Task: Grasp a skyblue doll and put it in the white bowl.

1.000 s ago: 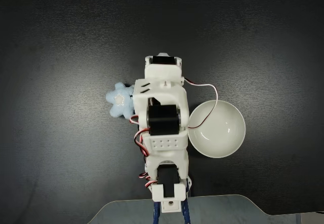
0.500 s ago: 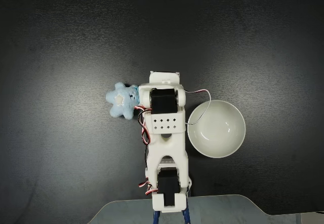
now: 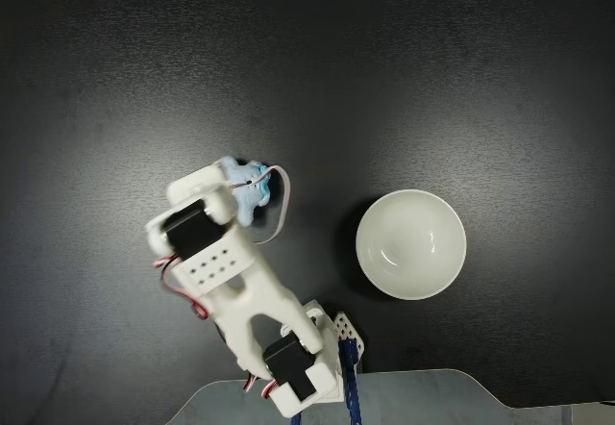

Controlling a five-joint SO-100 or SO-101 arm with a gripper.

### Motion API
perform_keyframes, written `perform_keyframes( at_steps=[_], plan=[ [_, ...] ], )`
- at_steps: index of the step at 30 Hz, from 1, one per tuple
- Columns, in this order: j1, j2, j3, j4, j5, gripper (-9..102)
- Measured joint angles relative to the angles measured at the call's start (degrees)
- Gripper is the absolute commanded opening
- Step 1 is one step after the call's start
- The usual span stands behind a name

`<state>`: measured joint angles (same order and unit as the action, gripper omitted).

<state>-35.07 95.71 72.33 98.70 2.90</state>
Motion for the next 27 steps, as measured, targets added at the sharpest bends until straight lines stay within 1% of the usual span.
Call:
perform_keyframes(
  at_steps=[2,4,10,13,16,19,23,25,27],
  plan=[
    [-4.13,0.09,0.0,0.0,0.0,-1],
    [-5.54,0.26,0.0,0.0,0.0,-1],
    [-6.33,0.26,0.0,0.0,0.0,0],
    [-6.33,0.26,0.0,0.0,0.0,4],
    [-6.33,0.26,0.18,0.0,0.0,15],
    [-6.33,0.26,2.72,0.0,-1.32,32],
    [-6.33,0.26,10.99,0.0,-2.99,55],
    [-6.24,0.26,15.29,0.0,-3.08,65],
    [-5.45,0.26,18.54,0.0,-3.43,72]
  ],
)
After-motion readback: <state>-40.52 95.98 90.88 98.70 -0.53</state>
